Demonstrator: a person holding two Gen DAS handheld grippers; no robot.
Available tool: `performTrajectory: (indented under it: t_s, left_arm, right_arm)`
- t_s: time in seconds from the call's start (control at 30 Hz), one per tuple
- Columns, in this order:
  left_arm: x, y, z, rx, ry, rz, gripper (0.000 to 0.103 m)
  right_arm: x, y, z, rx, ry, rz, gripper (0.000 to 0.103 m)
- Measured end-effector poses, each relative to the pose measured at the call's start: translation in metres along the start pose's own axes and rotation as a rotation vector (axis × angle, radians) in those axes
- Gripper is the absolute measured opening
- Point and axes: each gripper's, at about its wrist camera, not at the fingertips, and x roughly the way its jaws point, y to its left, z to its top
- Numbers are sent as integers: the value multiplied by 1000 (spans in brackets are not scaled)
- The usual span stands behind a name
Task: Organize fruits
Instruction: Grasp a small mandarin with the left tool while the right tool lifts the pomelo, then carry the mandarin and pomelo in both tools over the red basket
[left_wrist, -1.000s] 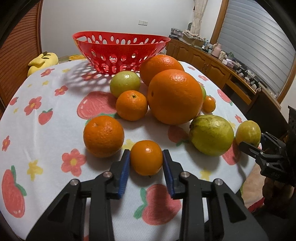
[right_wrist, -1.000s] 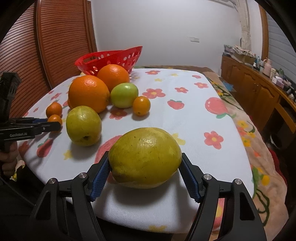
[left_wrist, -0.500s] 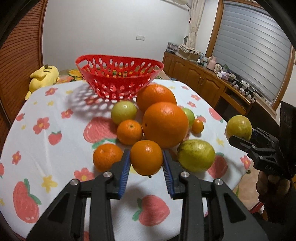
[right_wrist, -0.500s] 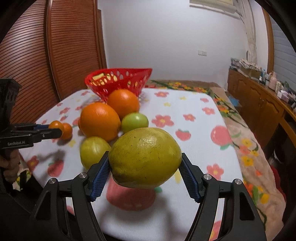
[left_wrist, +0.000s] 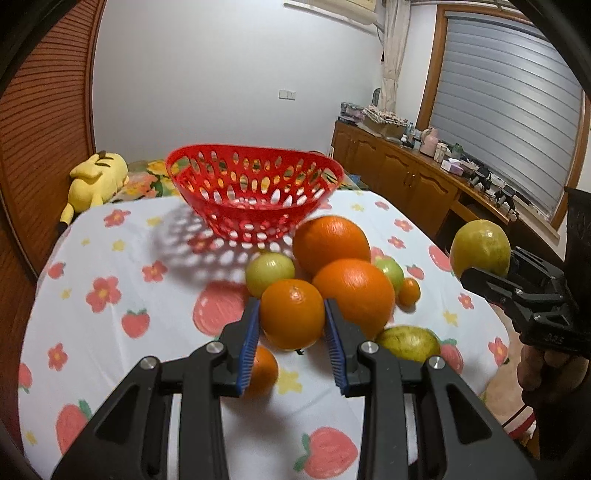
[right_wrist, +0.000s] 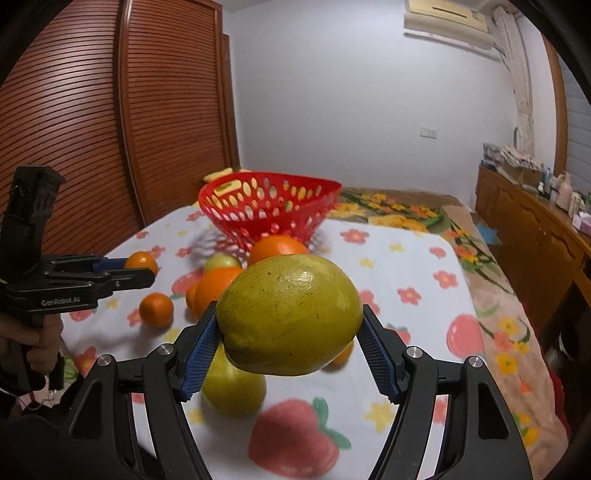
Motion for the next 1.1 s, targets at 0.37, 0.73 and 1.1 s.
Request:
performTrajectory:
  t_s: [0.37,0.73,1.1]
  left_arm:
    - [-1,8,26,10,-36,26,33]
    - [10,20,52,21,-51,26,33]
    - [38,39,75,15,-34,34,33]
  right_arm:
    - [9,11,40,-44,-46,35,74]
    - [32,9,74,-62,-45,64,74]
    - [92,-1,102,-92,37,91,74]
